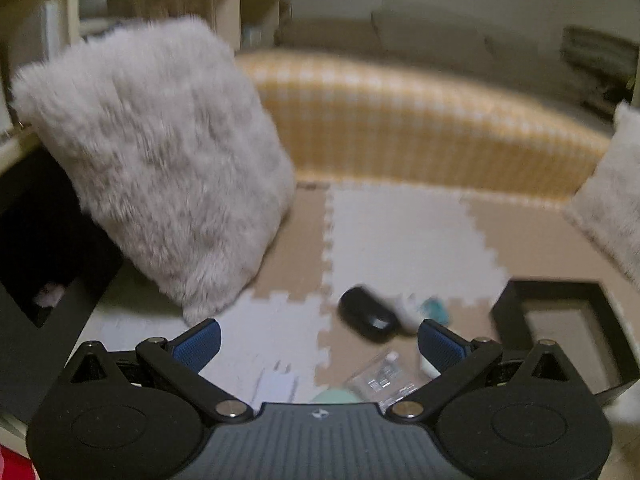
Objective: Organize rigid objects
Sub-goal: 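Reach the left gripper down and grasp the white plug charger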
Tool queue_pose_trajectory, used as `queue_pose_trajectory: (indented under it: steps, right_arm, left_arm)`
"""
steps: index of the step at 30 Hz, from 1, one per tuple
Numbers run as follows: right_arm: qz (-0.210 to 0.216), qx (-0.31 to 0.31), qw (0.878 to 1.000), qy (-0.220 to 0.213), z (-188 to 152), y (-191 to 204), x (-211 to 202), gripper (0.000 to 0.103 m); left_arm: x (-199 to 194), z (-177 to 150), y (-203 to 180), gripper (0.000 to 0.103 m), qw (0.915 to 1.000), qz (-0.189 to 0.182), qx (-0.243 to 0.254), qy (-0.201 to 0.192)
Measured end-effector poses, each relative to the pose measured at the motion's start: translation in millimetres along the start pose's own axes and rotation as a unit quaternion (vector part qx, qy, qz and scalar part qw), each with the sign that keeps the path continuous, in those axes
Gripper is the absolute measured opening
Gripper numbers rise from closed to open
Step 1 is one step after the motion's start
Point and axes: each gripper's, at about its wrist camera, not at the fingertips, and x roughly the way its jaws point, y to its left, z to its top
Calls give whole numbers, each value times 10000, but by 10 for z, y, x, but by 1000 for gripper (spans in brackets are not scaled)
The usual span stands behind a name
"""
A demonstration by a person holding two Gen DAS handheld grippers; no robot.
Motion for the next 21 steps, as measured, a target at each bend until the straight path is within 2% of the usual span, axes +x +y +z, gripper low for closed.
queue_pose_trajectory:
  steps: [2,4,6,8,11,18,19,21]
  right_arm:
    - [113,60,9994,309,-26,-31,158,89]
    - [190,50,9980,605,-63,-35,279,80]
    - [211,-45,9962,846,-103,-30,383,75]
    - [231,-147,9940,1062,-141,-30,483,67]
    - [379,-143,9897,1371,-187,-61,600,55]
    - [367,-153,9847,1694,-219,-90,737,28]
    - [348,-152,9845,1715,-222,-96,748,24]
    - [332,-155,9836,1765,-229,-105,769,17]
  left_arm:
    - [172,15,94,102,9997,-2,15,255]
    - [380,11,182,98,9984,34,-11,569]
    - [561,-13,238,87,9966,96,12,823]
    - [726,-41,288,81,9942,56,84,1073]
    - [915,-90,319,78,9903,38,253,1363]
    - [1241,-182,329,60,9819,154,629,1778]
    - [1261,-193,329,59,9815,125,651,1796]
    - [1301,-207,316,51,9804,37,675,1850]
